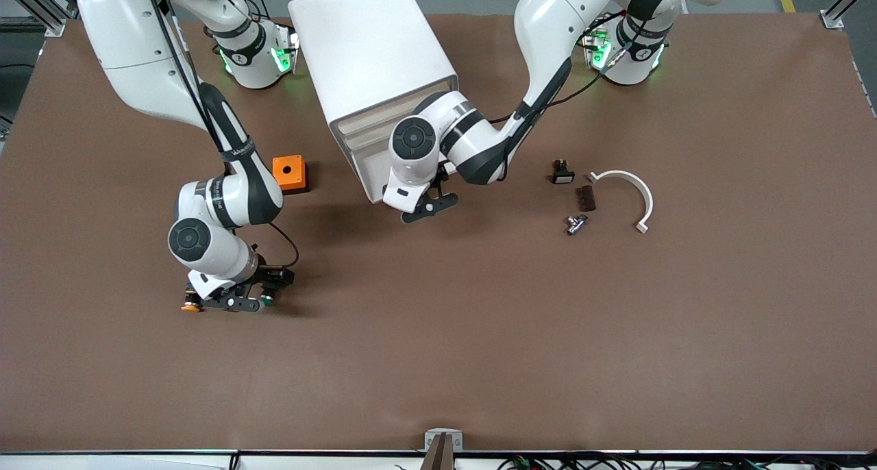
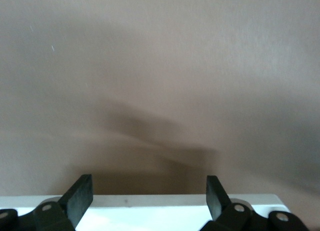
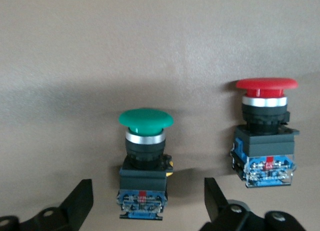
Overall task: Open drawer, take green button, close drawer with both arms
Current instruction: 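Lower the green button beside the red button and open the right gripper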
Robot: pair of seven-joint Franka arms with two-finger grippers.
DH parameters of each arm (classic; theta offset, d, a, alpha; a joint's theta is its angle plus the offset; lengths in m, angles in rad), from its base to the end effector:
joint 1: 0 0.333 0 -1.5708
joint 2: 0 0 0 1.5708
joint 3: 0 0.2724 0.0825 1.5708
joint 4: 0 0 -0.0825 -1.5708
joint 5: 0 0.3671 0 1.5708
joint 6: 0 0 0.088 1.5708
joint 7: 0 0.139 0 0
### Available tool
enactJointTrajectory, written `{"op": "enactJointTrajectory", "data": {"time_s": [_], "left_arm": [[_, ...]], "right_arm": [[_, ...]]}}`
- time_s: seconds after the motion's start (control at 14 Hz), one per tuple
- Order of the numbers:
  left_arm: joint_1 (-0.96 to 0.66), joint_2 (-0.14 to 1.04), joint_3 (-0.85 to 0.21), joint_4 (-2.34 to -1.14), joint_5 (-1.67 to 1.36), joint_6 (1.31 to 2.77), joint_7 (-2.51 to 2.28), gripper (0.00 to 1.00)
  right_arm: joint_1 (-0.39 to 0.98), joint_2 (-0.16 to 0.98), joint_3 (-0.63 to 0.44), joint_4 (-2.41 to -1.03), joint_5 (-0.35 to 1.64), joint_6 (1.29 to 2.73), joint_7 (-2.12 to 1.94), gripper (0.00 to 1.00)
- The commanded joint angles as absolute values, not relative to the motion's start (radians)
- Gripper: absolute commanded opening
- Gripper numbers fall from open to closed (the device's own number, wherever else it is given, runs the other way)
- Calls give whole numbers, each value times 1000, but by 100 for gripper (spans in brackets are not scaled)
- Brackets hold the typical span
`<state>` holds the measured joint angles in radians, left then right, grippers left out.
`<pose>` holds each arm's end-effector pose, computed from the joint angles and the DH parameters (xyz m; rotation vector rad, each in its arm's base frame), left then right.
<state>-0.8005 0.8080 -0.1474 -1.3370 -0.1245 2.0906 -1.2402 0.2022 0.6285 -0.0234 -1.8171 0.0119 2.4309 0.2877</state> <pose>0.4072 -0.5555 0.1939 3.0074 0.6090 -0.3263 0.6017 0.1091 0.1358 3.1272 -0.1778 -0.0199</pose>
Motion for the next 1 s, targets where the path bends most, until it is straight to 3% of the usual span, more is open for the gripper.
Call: {"op": "enactJointTrajectory", "data": {"time_s": [0.0,0.64,0.93], "left_arm": [[-821,798,-143,-1342,-187,2088,-1284,100],[-851,808,-144,-1371,-350,2085,-1319,100],[-864,807,-144,-1384,-445,2085,-1319,100]], "right_arm": [[181,603,-6,-1810,-6,2407,255,100],[85,425,-6,-1631,-9,1923,71,100],[12,324,-5,-1595,-9,1783,34,100]]}}
